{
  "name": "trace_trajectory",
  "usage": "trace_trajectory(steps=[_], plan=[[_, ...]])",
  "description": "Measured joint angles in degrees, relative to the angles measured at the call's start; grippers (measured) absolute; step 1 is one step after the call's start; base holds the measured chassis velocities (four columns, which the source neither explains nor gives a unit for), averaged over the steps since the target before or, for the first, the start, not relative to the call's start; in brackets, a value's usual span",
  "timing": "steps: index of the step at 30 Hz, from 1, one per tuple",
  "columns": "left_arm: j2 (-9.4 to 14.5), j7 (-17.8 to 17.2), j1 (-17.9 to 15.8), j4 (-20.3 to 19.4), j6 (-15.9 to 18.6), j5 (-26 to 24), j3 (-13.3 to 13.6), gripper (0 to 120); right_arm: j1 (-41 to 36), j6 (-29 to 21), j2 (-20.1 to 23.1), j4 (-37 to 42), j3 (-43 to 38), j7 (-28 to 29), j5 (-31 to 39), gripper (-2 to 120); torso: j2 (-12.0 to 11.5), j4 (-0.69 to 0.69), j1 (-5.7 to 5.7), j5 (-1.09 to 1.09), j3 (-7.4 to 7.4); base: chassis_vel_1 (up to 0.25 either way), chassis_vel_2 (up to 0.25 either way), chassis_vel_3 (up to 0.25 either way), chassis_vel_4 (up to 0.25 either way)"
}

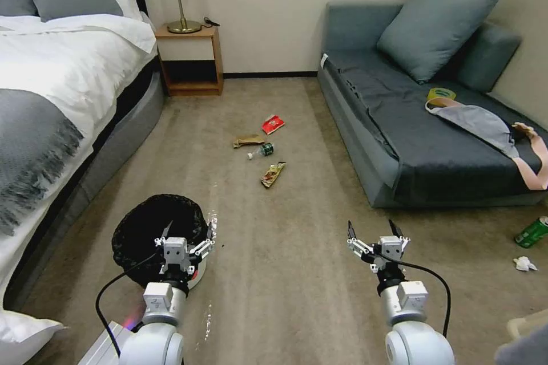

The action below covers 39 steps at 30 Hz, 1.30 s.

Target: Pick up the trash bin, then pick up the garbage on the floor and place it into the trash bin.

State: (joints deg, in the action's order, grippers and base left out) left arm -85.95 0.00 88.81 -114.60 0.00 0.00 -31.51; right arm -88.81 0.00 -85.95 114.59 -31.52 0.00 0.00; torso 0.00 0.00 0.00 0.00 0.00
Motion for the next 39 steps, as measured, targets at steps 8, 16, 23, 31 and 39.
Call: trace_trajectory(steps=[8,16,23,31,39], plan=[[0.0,0.0,0.0,0.0,0.0,0.0,0.0,100,0.0,0.0,0.0,0.0,0.0,0.0,0.0,100,0.0,0.0,0.0,0.0,0.0,0.0,0.0,0.0,0.0],[0.0,0.0,0.0,0.0,0.0,0.0,0.0,100,0.0,0.0,0.0,0.0,0.0,0.0,0.0,100,0.0,0.0,0.0,0.0,0.0,0.0,0.0,0.0,0.0],[0.0,0.0,0.0,0.0,0.0,0.0,0.0,100,0.0,0.0,0.0,0.0,0.0,0.0,0.0,100,0.0,0.0,0.0,0.0,0.0,0.0,0.0,0.0,0.0],[0.0,0.0,0.0,0.0,0.0,0.0,0.0,100,0.0,0.0,0.0,0.0,0.0,0.0,0.0,100,0.0,0.0,0.0,0.0,0.0,0.0,0.0,0.0,0.0],[-1.0,-0.7,0.0,-2.1,3.1,0.6,1.2,100,0.7,-0.9,-0.6,3.4,-0.2,0.0,-2.3,100,0.0,0.0,0.0,0.01,0.0,0.0,0.0,0.0,0.0]])
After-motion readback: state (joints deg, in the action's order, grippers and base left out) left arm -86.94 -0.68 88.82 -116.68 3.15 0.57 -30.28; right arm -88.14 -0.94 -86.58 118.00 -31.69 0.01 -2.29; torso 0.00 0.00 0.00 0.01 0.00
